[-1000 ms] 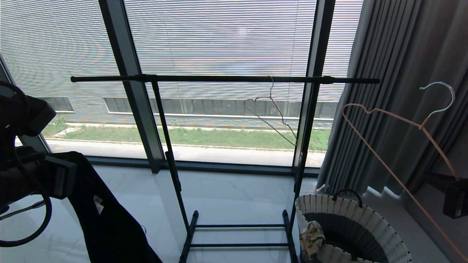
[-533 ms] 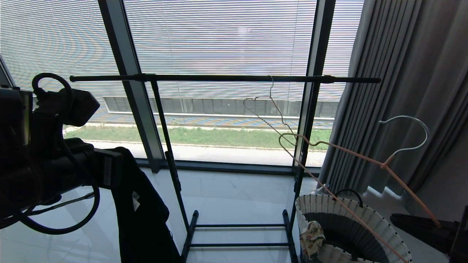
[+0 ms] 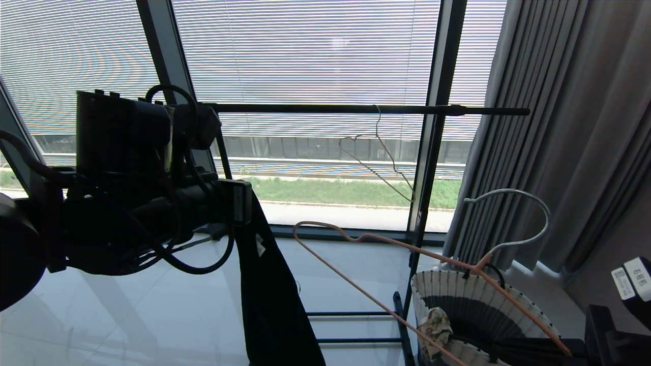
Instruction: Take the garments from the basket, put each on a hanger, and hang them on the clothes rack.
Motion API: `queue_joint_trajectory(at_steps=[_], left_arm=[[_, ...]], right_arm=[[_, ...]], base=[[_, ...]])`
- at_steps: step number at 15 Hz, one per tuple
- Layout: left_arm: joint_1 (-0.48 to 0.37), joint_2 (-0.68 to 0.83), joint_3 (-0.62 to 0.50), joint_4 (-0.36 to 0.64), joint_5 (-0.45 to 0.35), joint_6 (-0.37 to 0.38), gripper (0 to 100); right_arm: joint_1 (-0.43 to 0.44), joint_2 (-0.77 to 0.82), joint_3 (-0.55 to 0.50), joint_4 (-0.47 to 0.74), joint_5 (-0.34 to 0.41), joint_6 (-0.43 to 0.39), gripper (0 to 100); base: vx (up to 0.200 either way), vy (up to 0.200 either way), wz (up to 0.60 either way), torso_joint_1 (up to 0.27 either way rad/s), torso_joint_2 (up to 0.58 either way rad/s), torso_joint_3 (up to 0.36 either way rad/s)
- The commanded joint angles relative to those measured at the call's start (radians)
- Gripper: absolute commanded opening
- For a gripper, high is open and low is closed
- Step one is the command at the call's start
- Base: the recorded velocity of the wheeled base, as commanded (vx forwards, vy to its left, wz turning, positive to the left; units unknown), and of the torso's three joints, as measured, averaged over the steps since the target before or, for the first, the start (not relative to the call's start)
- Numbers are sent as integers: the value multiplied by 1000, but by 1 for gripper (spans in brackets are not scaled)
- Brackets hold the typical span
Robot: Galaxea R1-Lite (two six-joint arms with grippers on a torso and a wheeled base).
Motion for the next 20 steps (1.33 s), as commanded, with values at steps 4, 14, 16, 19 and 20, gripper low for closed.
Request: queue_joint_trajectory(at_steps=[4,14,16,19,20], left_arm=[[-42,57,-1,-75,1,0,0],[-45,57,3,-124,63,0,0],[-51,57,3,-124,66,0,0],[-56,88,0,-176,179,0,0],[-54,107,-3,-213,233,0,0]], right_arm=[[63,229,-70,-128,1,11,0],[47,359,-133,-226,-57,80,0],[47,388,-166,-237,-65,80,0],[46,439,-214,-245,-108,84,0],[47,441,-216,-245,-119,90,0]], base=[[0,0,0,0,0,0],[0,0,0,0,0,0],[0,0,0,0,0,0],[0,0,0,0,0,0],[0,0,0,0,0,0]])
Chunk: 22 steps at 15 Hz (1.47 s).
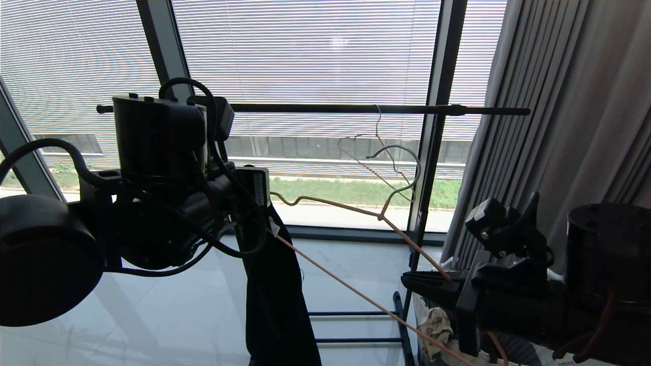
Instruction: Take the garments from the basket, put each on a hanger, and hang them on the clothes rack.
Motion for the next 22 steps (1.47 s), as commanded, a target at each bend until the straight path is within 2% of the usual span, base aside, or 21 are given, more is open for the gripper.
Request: queue_joint_trajectory(at_steps=[1,7,13,15,16,17,20,22], left_arm=[[7,36,-2,-39,68,0,0],[-7,31,-1,-41,80,1,0],[-181,22,-7,-39,76,1,0],[-204,22,-17,-41,77,1,0],[-196,27,-30,-41,79,1,0],[-130,31,-56,-41,80,3,0],[-13,39,-88,-41,82,15,0],[28,39,-88,-41,94,40,0]], right_arm=[[0,27,-12,-1,-4,10,0],[-17,51,-58,-6,-7,25,0],[-17,147,-150,-6,-7,23,0],[-17,164,-167,-6,-7,22,0],[-17,161,-162,-6,-8,23,0],[-17,147,-150,-4,-39,22,0],[-23,123,-133,-2,-131,25,0],[-29,101,-119,-1,-136,25,0]], base=[[0,0,0,0,0,0],[0,0,0,0,0,0],[0,0,0,0,0,0],[0,0,0,0,0,0],[0,0,0,0,0,0],[0,0,0,0,0,0],[0,0,0,0,0,0],[0,0,0,0,0,0]])
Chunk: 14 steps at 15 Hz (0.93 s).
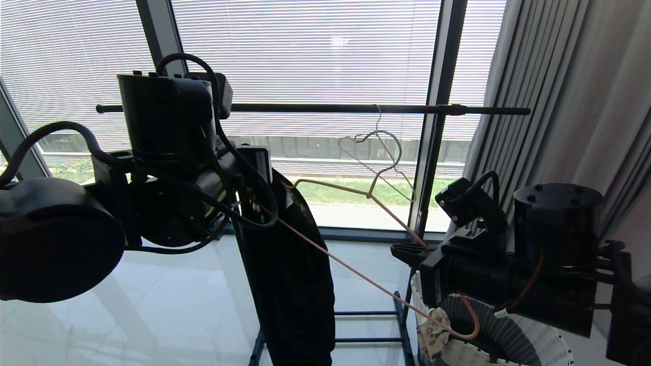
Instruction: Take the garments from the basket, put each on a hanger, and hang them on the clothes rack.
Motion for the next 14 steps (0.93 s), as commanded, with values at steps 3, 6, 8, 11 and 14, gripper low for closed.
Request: queue_joint_trajectory(at_steps=[3,6,8,11,14], left_arm=[[28,1,3,-1,16,2,0],[-51,-1,1,-1,17,2,0],[-107,1,1,-1,20,-1,0],[-172,1,0,-1,22,-4,0],[-259,-4,-11,-1,22,-34,0]], right_arm=[[-20,-30,9,1,-9,0,0],[-23,-18,0,1,-9,-1,0],[-23,2,-26,1,-10,-1,0],[-23,27,-47,1,-10,-1,0],[-21,42,-57,-1,-13,-1,0]], base=[[0,0,0,0,0,0],[0,0,0,0,0,0],[0,0,0,0,0,0],[0,0,0,0,0,0],[0,0,0,0,0,0]])
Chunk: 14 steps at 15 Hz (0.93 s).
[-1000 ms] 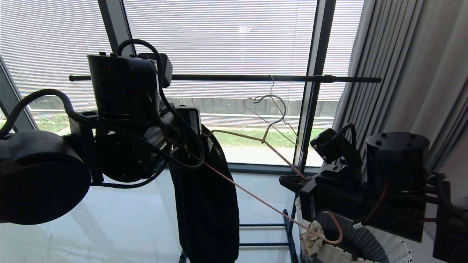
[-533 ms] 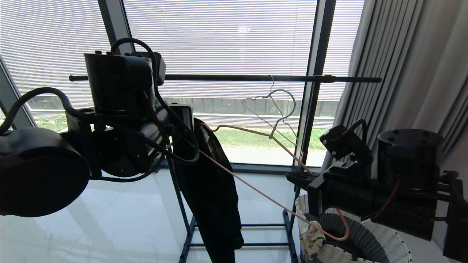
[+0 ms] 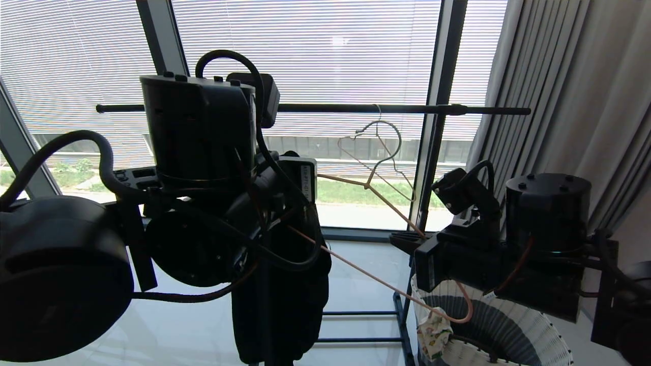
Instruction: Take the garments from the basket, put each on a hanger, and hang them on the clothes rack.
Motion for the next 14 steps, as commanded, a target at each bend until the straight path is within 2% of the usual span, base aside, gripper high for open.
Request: queue_joint_trajectory(at_steps=[1,4,6,8,9,10,12,14], left_arm=[[-65,-4,-4,-1,0,-15,0],[-120,0,-20,-1,0,-29,0],[-100,2,-21,-1,0,-29,0],[58,8,-21,-1,25,10,0],[86,8,-23,-1,31,20,0],[155,10,-38,-2,34,37,0],[199,8,-52,-2,34,37,0],[199,4,-47,-2,34,37,0]], right_arm=[[0,12,-9,-1,0,2,0],[0,15,-16,-1,0,0,0],[2,11,-12,-1,-6,0,0],[0,-15,-6,21,-44,0,0],[0,-23,-6,30,-46,0,0],[0,-44,-7,70,-52,0,0],[-4,-63,-7,102,-53,0,0],[-17,-63,-7,105,-58,-1,0]], base=[[0,0,0,0,0,0],[0,0,0,0,0,0],[0,0,0,0,0,0],[0,0,0,0,0,0],[0,0,0,0,0,0],[0,0,0,0,0,0],[0,0,0,0,0,0],[0,0,0,0,0,0]])
